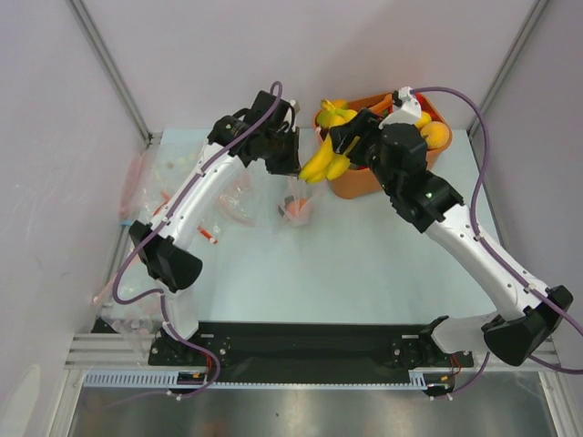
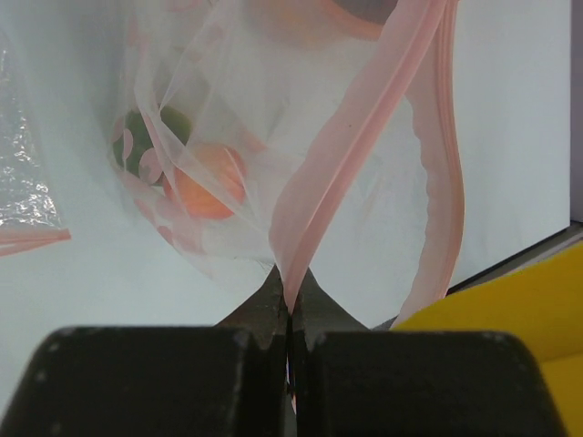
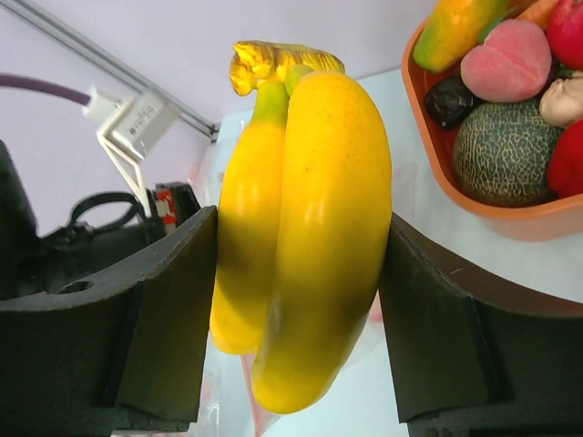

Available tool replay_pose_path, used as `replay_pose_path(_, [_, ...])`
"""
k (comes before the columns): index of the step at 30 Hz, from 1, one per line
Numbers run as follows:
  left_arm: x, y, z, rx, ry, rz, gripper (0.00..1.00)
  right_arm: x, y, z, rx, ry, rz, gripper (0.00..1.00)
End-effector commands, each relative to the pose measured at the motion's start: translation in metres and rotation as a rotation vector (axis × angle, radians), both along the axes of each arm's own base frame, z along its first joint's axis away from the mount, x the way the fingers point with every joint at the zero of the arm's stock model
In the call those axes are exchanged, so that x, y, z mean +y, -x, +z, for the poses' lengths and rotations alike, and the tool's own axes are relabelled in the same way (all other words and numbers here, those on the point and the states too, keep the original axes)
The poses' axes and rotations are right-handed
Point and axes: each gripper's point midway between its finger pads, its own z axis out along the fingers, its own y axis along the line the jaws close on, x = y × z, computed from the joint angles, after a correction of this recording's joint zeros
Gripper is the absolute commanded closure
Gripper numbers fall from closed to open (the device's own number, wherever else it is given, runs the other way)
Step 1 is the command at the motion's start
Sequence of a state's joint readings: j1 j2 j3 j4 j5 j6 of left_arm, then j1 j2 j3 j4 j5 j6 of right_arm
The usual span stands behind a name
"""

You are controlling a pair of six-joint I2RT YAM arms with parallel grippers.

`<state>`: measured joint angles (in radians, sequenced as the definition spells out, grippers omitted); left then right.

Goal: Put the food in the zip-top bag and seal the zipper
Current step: Pick up the fake fruit from the bin, then place the fake fruit in the zipper food storage bag.

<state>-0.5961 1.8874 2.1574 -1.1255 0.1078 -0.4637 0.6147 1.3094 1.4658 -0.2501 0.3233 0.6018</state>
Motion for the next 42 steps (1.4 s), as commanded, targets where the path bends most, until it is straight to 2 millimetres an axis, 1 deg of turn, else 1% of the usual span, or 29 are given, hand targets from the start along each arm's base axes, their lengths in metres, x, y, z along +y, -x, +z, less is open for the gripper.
replay_pose_path(1, [-0.013,0.005,0.026,-0.018,0.089,-0.015,1.00,-0.005,-0.008,-0.001,-0.027,0.045,-0.077,0.68])
replay_pose_path(3, [-0.014,0.006,0.028,-0.013,0.100,-0.015,1.00,-0.008,-0.012,-0.007,-0.012,0.073,-0.123,0.68])
replay_pose_path(5, [-0.016,0.008,0.031,-0.008,0.118,-0.020,1.00,-0.004,-0.014,-0.015,-0.005,0.131,-0.139,0.69])
replay_pose_path(6, [-0.017,0.009,0.031,-0.003,0.123,-0.021,1.00,-0.010,-0.015,-0.015,-0.010,0.150,-0.180,0.68])
replay_pose_path(7, [-0.021,0.011,0.032,0.008,0.141,-0.032,1.00,-0.005,-0.015,-0.019,-0.015,0.189,-0.175,0.68])
replay_pose_path(9, [-0.025,0.013,0.034,0.023,0.166,-0.037,1.00,-0.006,-0.016,-0.019,-0.029,0.213,-0.208,0.68])
replay_pose_path(11, [-0.030,0.016,0.037,0.036,0.191,-0.046,1.00,0.000,-0.017,-0.021,-0.042,0.235,-0.203,0.68])
replay_pose_path(13, [-0.032,0.015,0.040,0.040,0.212,-0.037,1.00,0.001,-0.017,-0.020,-0.057,0.250,-0.229,0.68])
replay_pose_path(14, [-0.035,0.016,0.042,0.046,0.228,-0.041,1.00,0.008,-0.014,-0.022,-0.065,0.277,-0.224,0.68])
replay_pose_path(15, [-0.037,0.016,0.044,0.047,0.241,-0.041,1.00,0.005,-0.012,-0.023,-0.066,0.286,-0.257,0.68])
replay_pose_path(18, [-0.046,0.015,0.053,0.055,0.301,-0.040,1.00,0.014,-0.005,-0.027,-0.088,0.281,-0.258,0.67])
replay_pose_path(20, [-0.050,0.016,0.055,0.074,0.329,-0.031,1.00,0.020,-0.001,-0.031,-0.115,0.258,-0.253,0.66])
replay_pose_path(21, [-0.053,0.017,0.057,0.083,0.350,-0.041,1.00,0.019,0.001,-0.032,-0.122,0.255,-0.254,0.66])
replay_pose_path(22, [-0.055,0.018,0.059,0.092,0.363,-0.038,1.00,0.020,0.002,-0.039,-0.122,0.255,-0.254,0.66])
replay_pose_path(24, [-0.058,0.019,0.063,0.098,0.385,-0.046,1.00,0.022,0.004,-0.044,-0.123,0.244,-0.236,0.64])
replay_pose_path(25, [-0.059,0.019,0.064,0.104,0.394,-0.044,1.00,0.023,0.005,-0.052,-0.118,0.247,-0.229,0.62])
replay_pose_path(26, [-0.059,0.019,0.065,0.103,0.399,-0.043,1.00,0.024,0.006,-0.053,-0.114,0.244,-0.221,0.53])
replay_pose_path(28, [-0.059,0.018,0.067,0.102,0.406,-0.038,1.00,0.023,0.008,-0.056,-0.098,0.242,-0.212,0.41])
replay_pose_path(29, [-0.059,0.018,0.065,0.108,0.406,-0.038,1.00,0.025,0.010,-0.056,-0.097,0.238,-0.199,0.39])
replay_pose_path(31, [-0.061,0.018,0.063,0.117,0.407,-0.042,1.00,0.024,0.012,-0.056,-0.091,0.232,-0.191,0.35])
replay_pose_path(32, [-0.061,0.018,0.062,0.122,0.406,-0.041,1.00,0.024,0.014,-0.053,-0.092,0.224,-0.184,0.24])
replay_pose_path(34, [-0.060,0.017,0.058,0.123,0.395,-0.036,1.00,0.023,0.016,-0.046,-0.092,0.214,-0.177,0.16])
replay_pose_path(35, [-0.059,0.017,0.058,0.121,0.391,-0.033,1.00,0.022,0.017,-0.043,-0.092,0.206,-0.178,0.09])
replay_pose_path(36, [-0.059,0.016,0.057,0.118,0.386,-0.032,1.00,0.023,0.017,-0.036,-0.102,0.193,-0.173,0.07])
replay_pose_path(38, [-0.057,0.013,0.055,0.105,0.370,-0.024,1.00,0.018,0.022,-0.038,-0.084,0.218,-0.167,0.04])
replay_pose_path(39, [-0.056,0.012,0.055,0.103,0.367,-0.019,1.00,0.015,0.023,-0.033,-0.085,0.208,-0.174,0.04])
replay_pose_path(40, [-0.055,0.011,0.054,0.102,0.364,-0.016,1.00,0.012,0.025,-0.033,-0.076,0.217,-0.171,0.04])
replay_pose_path(41, [-0.054,0.010,0.055,0.091,0.360,-0.011,1.00,0.007,0.027,-0.026,-0.080,0.196,-0.175,0.04])
replay_pose_path(42, [-0.053,0.009,0.053,0.083,0.351,-0.015,1.00,0.003,0.029,-0.026,-0.070,0.200,-0.173,0.04])
